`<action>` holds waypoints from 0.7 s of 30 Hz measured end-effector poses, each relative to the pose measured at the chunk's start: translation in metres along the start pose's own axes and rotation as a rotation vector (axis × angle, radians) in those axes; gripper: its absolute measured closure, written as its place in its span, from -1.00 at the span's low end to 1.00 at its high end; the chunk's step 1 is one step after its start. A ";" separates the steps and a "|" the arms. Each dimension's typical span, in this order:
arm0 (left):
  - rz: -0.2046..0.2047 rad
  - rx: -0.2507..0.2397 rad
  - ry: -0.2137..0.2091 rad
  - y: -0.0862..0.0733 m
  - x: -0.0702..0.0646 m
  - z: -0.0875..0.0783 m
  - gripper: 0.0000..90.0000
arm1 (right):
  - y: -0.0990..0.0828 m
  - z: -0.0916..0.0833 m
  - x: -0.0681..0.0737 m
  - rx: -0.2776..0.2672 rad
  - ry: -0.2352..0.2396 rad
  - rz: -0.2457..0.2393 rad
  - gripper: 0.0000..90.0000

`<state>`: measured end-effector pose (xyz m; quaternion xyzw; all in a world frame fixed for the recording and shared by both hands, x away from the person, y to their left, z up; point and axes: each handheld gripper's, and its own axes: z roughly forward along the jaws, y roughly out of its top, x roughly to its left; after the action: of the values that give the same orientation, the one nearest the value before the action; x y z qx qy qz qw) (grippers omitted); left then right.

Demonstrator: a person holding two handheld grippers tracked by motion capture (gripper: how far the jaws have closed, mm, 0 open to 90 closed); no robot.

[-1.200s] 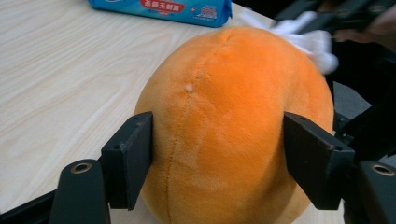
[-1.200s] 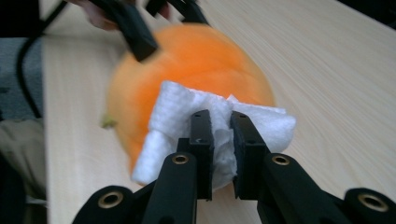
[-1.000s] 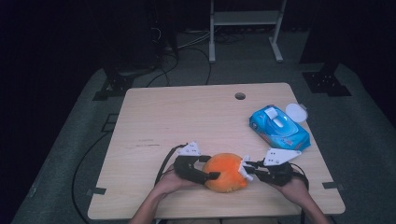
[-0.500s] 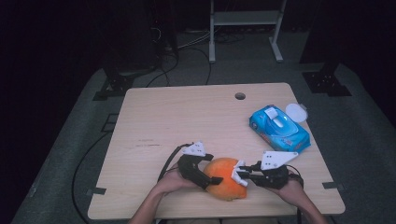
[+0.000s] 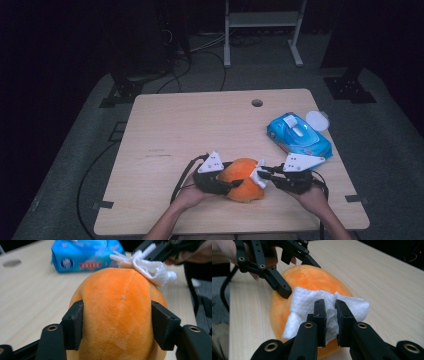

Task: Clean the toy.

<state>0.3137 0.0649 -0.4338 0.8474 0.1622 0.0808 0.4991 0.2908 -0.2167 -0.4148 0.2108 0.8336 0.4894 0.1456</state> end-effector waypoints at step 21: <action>-0.048 0.013 -0.052 -0.021 0.018 -0.012 -0.42 | -0.007 0.010 0.002 -0.004 0.068 0.043 0.77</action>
<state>0.3225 0.0905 -0.4468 0.8483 0.1700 0.0453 0.4995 0.2920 -0.2115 -0.4257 0.2119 0.8323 0.5009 0.1070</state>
